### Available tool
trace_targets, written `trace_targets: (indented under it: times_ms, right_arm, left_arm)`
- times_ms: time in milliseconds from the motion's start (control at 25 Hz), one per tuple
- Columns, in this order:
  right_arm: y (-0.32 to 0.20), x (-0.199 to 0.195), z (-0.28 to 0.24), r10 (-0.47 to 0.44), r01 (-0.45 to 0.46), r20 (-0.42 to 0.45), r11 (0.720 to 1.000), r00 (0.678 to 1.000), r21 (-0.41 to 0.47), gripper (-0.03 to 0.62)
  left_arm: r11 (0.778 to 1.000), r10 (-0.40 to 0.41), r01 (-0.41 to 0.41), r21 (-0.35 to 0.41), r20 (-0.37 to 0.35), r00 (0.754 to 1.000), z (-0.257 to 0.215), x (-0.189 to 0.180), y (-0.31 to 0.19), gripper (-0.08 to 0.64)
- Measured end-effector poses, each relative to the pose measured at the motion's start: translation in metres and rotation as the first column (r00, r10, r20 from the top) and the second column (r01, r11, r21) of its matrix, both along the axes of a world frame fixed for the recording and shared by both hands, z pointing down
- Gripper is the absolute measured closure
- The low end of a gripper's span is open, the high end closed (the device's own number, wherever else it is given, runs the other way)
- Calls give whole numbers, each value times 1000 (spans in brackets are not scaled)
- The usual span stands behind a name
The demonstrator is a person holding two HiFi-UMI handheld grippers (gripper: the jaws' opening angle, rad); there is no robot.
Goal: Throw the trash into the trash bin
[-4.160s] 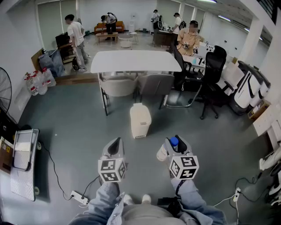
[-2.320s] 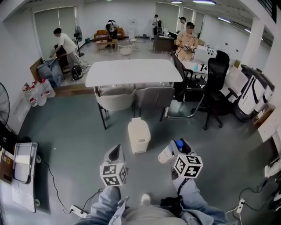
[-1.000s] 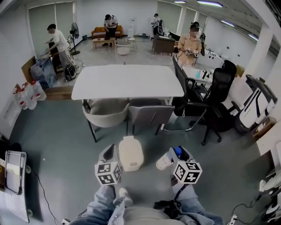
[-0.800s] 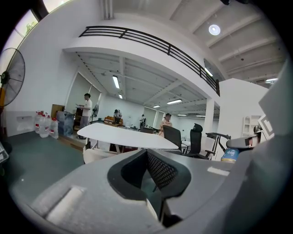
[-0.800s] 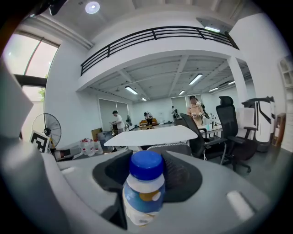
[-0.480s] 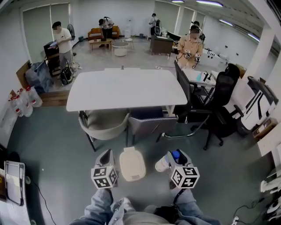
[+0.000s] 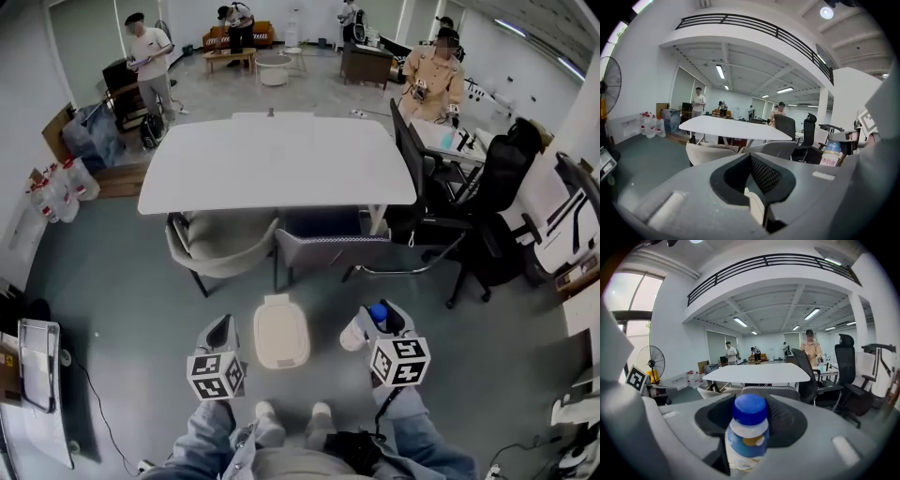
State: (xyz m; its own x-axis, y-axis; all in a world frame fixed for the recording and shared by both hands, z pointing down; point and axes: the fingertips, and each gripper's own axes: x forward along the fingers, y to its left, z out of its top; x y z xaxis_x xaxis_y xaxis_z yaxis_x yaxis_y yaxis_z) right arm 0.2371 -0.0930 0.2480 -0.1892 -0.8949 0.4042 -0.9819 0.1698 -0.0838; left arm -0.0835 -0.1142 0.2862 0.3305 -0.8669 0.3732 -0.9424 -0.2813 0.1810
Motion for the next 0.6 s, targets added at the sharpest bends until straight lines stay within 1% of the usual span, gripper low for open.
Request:
trace_targets:
  times_ms: [200,320,480,600]
  right_arm:
    - [-26,29,-1,-15,15,-18,1000,1000,13,393]
    - [-41,36,5,-32,32,-19,999,999,15,393]
    - [-54,38,35,-79,79,-36,997,996,-12,393]
    - [-57,36,67,-119,118,-50,992,992,-38,393]
  left_arm:
    - [1000,-6,7,-31,23,1000,14,12,2,551]
    - [998,-8,9,-61,31,999,32,17,2,551]
    - [993,-14,19,-115,43,999,69,20,4,551]
    - [987,-13,21,-160,52,999,107,22,10,551]
